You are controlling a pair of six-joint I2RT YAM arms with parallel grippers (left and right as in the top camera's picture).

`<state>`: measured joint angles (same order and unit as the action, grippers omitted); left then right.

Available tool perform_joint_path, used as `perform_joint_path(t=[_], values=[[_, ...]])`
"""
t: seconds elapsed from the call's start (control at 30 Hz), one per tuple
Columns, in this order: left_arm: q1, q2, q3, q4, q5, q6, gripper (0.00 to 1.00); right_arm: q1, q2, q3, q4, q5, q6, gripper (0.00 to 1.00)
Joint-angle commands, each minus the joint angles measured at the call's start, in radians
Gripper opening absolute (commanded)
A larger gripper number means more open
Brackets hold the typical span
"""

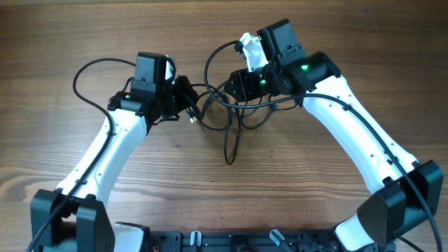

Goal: Untangle cables

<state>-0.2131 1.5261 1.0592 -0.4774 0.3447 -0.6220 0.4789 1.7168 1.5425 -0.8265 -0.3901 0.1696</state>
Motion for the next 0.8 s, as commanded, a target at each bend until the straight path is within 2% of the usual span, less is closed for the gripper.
perform_joint_path(t=[0.0, 0.27, 0.53, 0.67, 0.77], values=[[0.062, 0.008, 0.005, 0.021, 0.075, 0.039, 0.04, 0.000, 0.015, 0.013, 0.006, -0.057, -0.016, 0.50], [0.118, 0.008, 0.005, 0.040, 0.247, 0.038, 0.04, 0.011, 0.020, 0.013, 0.010, -0.133, -0.013, 0.50], [0.118, 0.008, 0.005, 0.043, 0.312, 0.039, 0.04, 0.031, 0.062, 0.013, 0.069, -0.128, -0.012, 0.49], [0.117, 0.008, 0.005, 0.042, 0.347, 0.039, 0.04, 0.033, 0.062, 0.013, 0.078, -0.116, -0.022, 0.45], [0.117, 0.008, 0.005, 0.032, 0.381, 0.039, 0.04, 0.033, 0.062, 0.013, 0.082, -0.037, -0.014, 0.35]])
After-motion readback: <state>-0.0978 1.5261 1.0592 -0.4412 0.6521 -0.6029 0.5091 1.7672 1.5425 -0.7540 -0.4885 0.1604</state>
